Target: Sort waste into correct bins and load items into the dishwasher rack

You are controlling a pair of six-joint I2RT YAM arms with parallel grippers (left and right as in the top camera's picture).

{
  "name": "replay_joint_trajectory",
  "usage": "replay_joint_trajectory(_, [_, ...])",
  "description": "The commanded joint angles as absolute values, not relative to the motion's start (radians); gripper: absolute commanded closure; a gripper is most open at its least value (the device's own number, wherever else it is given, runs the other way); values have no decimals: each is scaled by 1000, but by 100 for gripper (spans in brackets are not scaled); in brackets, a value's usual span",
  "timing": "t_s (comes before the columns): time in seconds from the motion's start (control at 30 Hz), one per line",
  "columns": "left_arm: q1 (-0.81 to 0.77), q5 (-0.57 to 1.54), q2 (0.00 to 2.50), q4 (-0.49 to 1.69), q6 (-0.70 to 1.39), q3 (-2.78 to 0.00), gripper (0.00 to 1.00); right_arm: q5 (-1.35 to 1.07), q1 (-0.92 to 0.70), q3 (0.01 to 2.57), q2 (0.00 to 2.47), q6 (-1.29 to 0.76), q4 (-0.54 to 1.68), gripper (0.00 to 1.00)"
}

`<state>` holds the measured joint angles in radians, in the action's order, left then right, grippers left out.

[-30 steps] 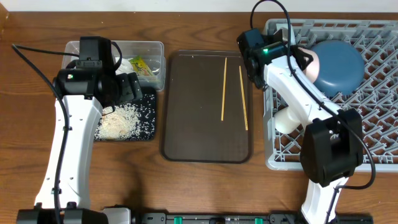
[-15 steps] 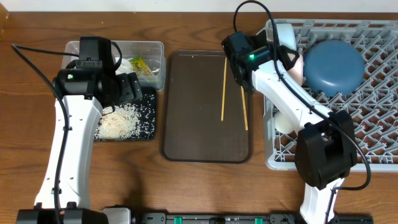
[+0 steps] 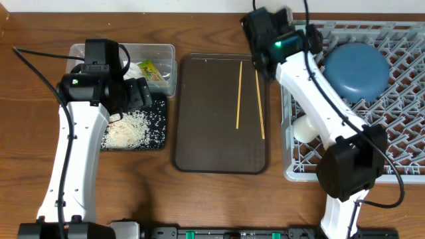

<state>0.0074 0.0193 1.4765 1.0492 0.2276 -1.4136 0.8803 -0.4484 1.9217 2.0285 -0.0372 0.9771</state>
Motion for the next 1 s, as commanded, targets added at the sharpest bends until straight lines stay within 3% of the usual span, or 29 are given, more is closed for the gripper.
replay_joint_trajectory(0.0, [11,14,1483,1054,215,-1404,6,702,-445,1985,2004,-52,1007,1])
replay_joint_trajectory(0.4, [11,14,1483,1054,215,-1404,6,-9,-479,2004,2003,-85,1059,1])
replay_joint_trajectory(0.5, [11,14,1483,1054,215,-1404,6,-34,-479,1973,2004,-171,1036,16])
replay_joint_trajectory(0.53, [11,14,1483,1054,215,-1404,6,-34,-479,1951,2005,-201,1019,23])
replay_joint_trajectory(0.57, [11,14,1483,1054,215,-1404,6,-34,-479,1917,2005,-247,995,37])
replay_joint_trajectory(0.6, [11,14,1483,1054,215,-1404,6,-34,-480,1888,2005,-282,974,42])
replay_joint_trajectory(0.73, [11,14,1483,1054,215,-1404,6,-28,-503,1753,2005,-399,906,53])
replay_joint_trajectory(0.97, [11,14,1483,1054,215,-1404,6,65,-575,1590,2005,-495,806,54])
